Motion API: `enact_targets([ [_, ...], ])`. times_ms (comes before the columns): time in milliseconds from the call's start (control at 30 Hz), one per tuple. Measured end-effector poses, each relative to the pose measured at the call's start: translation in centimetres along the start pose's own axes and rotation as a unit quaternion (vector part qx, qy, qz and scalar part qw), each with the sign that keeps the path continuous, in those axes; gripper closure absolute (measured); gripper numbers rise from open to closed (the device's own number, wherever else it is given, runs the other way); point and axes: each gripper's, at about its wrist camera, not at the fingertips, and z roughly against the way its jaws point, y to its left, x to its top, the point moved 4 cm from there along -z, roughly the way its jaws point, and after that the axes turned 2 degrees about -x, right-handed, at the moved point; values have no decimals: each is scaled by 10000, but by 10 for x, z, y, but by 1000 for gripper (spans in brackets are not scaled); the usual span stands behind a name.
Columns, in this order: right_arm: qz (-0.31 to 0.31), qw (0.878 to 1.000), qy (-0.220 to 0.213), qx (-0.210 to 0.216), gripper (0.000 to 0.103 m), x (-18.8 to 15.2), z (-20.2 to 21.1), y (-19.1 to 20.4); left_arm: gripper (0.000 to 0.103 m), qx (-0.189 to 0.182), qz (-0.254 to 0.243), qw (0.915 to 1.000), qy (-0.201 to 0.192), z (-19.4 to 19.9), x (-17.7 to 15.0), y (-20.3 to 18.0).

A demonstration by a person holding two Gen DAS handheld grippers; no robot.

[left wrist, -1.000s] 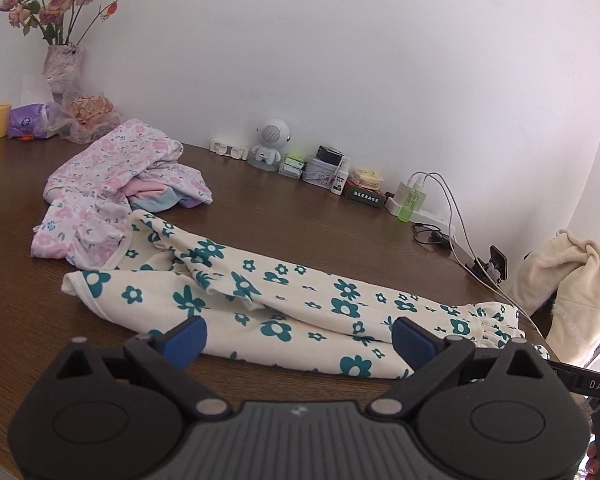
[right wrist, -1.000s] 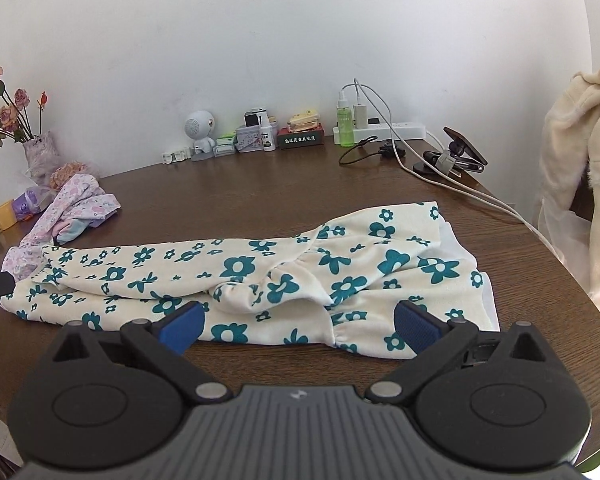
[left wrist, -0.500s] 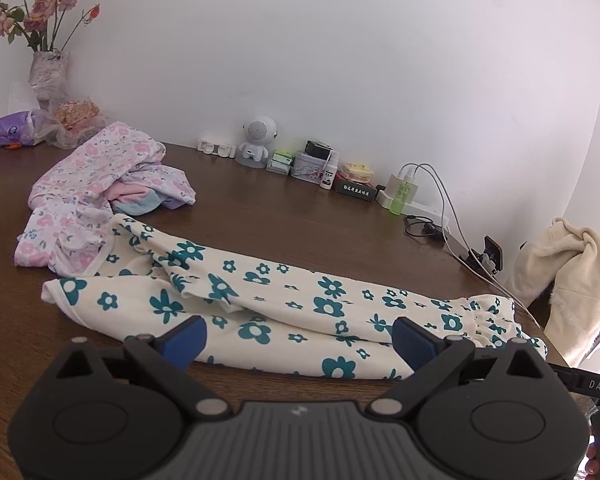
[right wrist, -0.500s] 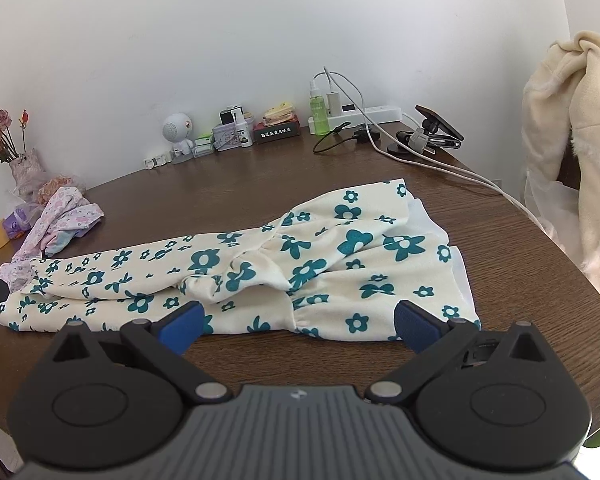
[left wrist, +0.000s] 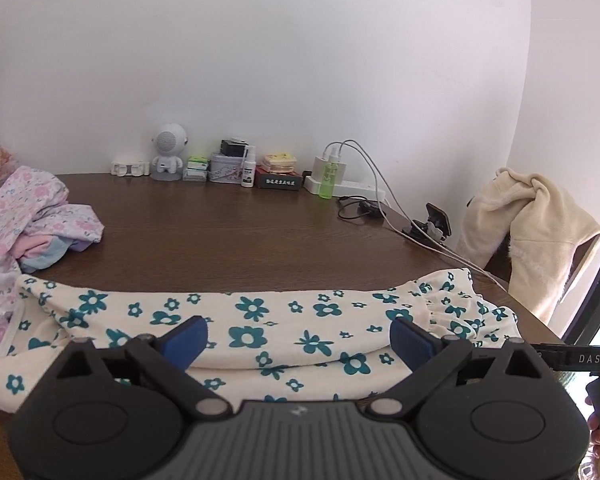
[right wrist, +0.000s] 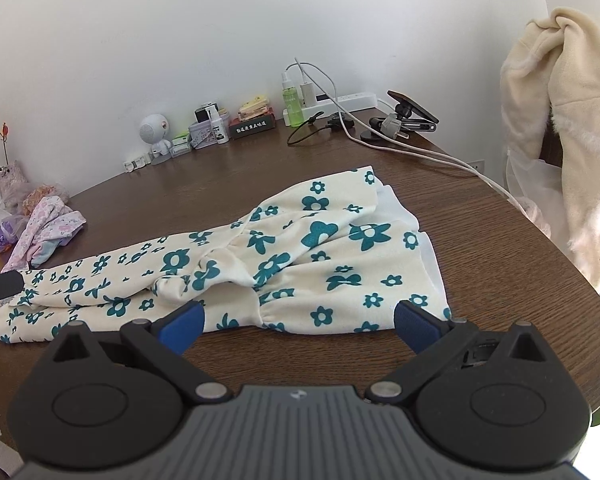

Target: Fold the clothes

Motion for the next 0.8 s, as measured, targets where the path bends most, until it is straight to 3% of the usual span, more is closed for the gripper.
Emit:
enact_targets([
  [100, -275, 9995, 163, -52, 0, 0, 2, -13, 20, -222, -413, 9989, 56, -19, 14, -13],
  [233, -746, 9959, 432, 264, 0, -2, -1, -25, 39, -455, -1040, 9935, 67, -42, 31, -35],
  [400, -618, 9972, 337, 241, 0, 2, -4, -21, 41, -542, -1240, 9906, 191, -60, 34, -42],
  [500, 110, 9993, 141, 327, 0, 11, -4, -5, 41, -560, -1240, 9900, 368, -64, 28, -34],
  [567, 971, 9944, -24, 425, 2, 16, -4, 14, 41, -564, -1255, 9893, 476, -64, 23, -28],
  [600, 1501, 9876, -124, 443, 3, 18, -6, 25, 40, -535, -1246, 9894, 515, -63, 21, -24],
  [700, 2827, 9584, -160, 349, 24, 20, -21, 48, 40, -432, -1216, 9897, 612, -60, 15, -14],
  [800, 3648, 9304, 93, 350, 42, 22, -44, 61, 39, -318, -1175, 9906, 618, -52, 12, -2],
])
